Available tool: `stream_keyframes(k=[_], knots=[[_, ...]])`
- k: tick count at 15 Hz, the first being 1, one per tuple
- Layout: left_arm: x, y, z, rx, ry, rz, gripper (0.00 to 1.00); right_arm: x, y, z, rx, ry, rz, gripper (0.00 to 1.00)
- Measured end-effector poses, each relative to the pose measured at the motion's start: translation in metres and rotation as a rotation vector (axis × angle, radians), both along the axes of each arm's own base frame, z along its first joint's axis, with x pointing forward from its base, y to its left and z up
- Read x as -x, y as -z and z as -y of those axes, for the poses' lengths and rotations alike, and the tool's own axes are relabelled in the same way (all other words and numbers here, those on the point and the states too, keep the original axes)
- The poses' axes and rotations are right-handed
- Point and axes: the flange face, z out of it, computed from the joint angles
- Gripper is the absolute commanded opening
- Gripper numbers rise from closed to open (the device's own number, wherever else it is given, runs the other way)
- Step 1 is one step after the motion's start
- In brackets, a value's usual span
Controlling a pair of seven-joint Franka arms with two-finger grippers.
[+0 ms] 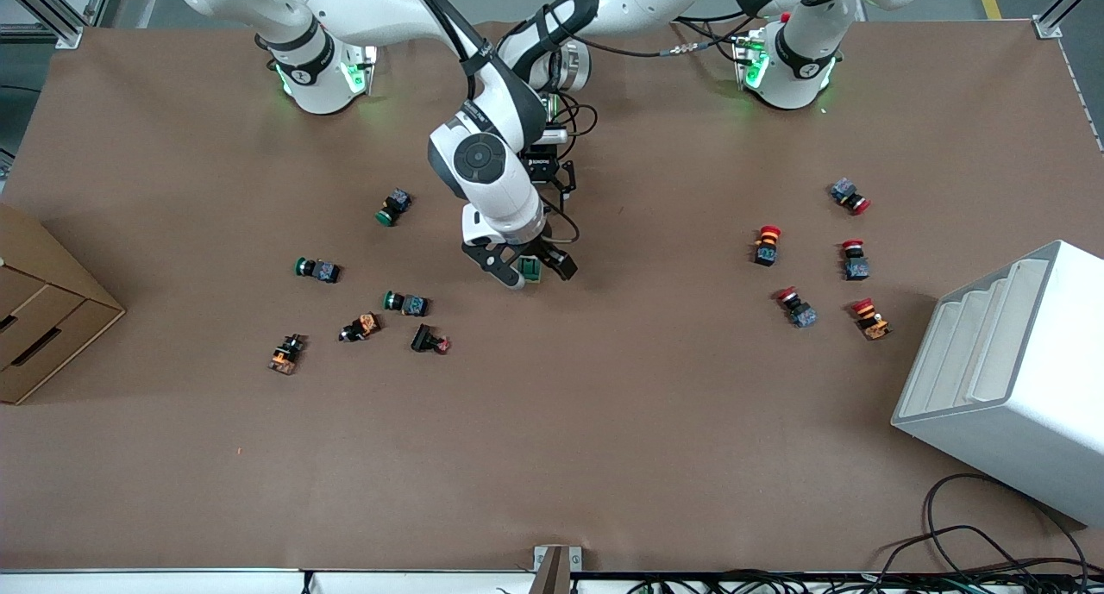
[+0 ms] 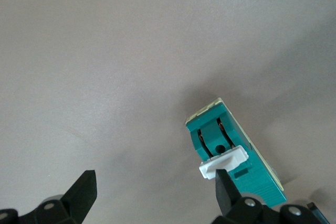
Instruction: Close load switch with both arms
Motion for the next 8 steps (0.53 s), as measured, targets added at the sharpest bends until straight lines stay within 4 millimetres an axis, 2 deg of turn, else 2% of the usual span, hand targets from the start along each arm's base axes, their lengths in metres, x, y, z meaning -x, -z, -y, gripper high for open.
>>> stream_keyframes(k=[8], knots=[[0.0001, 0.0000, 0.0000, 0.000, 0.000, 0.000, 1.00, -0.0104, 0.0021, 0.0105, 0.004, -0.028, 0.012, 1.00]])
